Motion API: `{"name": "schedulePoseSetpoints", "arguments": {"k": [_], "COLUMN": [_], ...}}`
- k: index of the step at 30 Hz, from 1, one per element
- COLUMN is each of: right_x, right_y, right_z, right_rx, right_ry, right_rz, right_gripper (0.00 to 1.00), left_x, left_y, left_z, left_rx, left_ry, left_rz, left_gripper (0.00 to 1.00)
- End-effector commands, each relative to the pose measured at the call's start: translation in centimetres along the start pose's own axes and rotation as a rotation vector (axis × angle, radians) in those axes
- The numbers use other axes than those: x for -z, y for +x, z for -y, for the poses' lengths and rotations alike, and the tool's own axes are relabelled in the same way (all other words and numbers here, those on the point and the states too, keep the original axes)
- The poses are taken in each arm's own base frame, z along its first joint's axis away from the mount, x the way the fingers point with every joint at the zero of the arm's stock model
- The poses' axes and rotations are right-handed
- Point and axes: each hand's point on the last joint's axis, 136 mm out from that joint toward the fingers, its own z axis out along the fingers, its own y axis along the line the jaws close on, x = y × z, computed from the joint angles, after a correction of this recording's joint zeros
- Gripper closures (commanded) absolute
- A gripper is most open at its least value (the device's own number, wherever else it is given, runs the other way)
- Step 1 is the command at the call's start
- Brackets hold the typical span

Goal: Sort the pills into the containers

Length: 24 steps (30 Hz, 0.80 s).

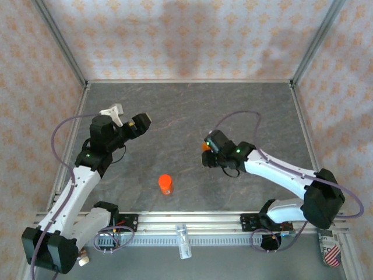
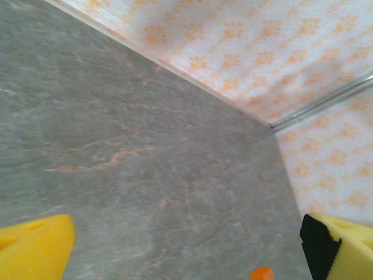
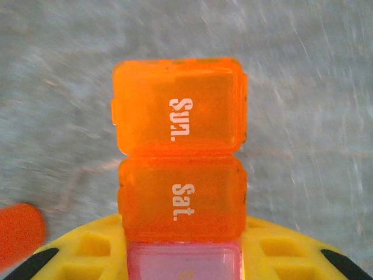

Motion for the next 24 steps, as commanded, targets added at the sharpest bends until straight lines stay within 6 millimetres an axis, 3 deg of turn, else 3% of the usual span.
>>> {"name": "schedulePoseSetpoints", "arguments": {"k": [1,6,11,24], "right_x": [1.0,1.5,1.7,0.8], "right_y": [-2.5,-5.0,-5.6,-4.6], "right_z": [-2.7,-5.4,-7.2,-6.0], "right_rx": [0.089,0.150,0.169,0.073], "right_ry": [-0.102,-0.198,-0.286,-0.241], "right_rz": [0.023,0.047,0.058,0.031], "right_gripper": [0.67,0.68,0.69,0.75], "left_x": [-0.1,-0.5,-0.9,-3.3], "left_y": [-0.6,0.3,1.5,7.5], "left_z": [4.2,6.4,7.5,9.9], "left_rx": [0.049,0.079,0.124,0.182], "left_ry": [0.155,0.213,0.246,0.299], "left_rz": [-0.043,-0.084,-0.097,-0.249], "left_gripper": [0.01,0.04,0.07,0.19]}}
